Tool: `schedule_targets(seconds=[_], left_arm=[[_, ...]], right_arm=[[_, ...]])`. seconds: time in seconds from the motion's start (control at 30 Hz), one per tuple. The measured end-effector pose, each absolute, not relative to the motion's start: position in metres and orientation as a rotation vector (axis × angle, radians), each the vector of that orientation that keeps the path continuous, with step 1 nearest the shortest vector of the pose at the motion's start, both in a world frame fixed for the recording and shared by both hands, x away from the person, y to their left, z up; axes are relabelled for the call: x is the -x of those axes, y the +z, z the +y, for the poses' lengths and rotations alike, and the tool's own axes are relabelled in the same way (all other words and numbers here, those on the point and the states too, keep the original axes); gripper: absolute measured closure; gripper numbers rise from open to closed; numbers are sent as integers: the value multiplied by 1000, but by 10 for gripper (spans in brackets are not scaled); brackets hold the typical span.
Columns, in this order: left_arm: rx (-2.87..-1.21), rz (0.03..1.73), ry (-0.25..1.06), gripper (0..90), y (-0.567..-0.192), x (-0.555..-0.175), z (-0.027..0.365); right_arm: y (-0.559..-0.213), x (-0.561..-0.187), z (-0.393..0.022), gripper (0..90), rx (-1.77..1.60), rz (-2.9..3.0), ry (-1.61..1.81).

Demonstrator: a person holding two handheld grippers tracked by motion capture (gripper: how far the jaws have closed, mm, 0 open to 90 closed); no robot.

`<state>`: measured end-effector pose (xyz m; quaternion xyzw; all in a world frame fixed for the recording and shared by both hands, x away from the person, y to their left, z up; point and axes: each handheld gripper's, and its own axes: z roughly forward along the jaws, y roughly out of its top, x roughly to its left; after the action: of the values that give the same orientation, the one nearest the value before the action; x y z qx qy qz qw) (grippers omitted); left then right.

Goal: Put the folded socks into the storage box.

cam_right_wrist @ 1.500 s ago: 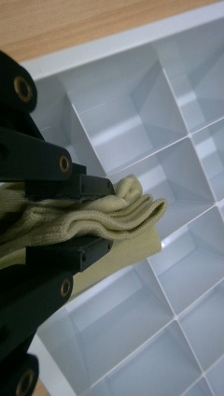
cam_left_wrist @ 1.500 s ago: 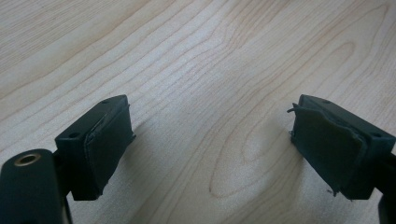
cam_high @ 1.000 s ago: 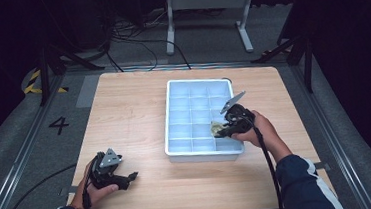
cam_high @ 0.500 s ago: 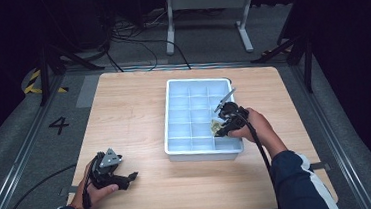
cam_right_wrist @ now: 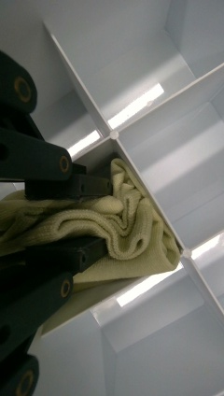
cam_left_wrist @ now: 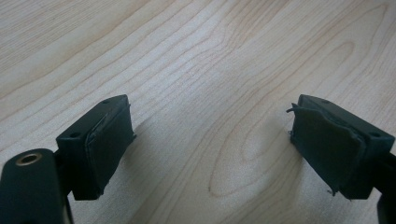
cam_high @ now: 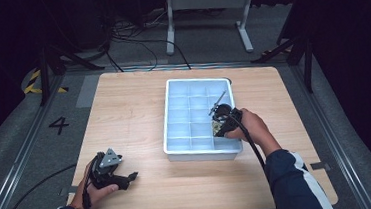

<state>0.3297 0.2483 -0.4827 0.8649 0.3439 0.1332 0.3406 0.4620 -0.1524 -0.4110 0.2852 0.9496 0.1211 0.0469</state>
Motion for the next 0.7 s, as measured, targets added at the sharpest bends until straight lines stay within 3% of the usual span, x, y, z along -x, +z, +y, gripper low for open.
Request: schedule_targets(seconds=[0.7], left_arm=[[-2247, 894, 335, 131, -483, -329, 248]], right_arm=[[-420, -465, -151, 712, -841, 2906, 362]])
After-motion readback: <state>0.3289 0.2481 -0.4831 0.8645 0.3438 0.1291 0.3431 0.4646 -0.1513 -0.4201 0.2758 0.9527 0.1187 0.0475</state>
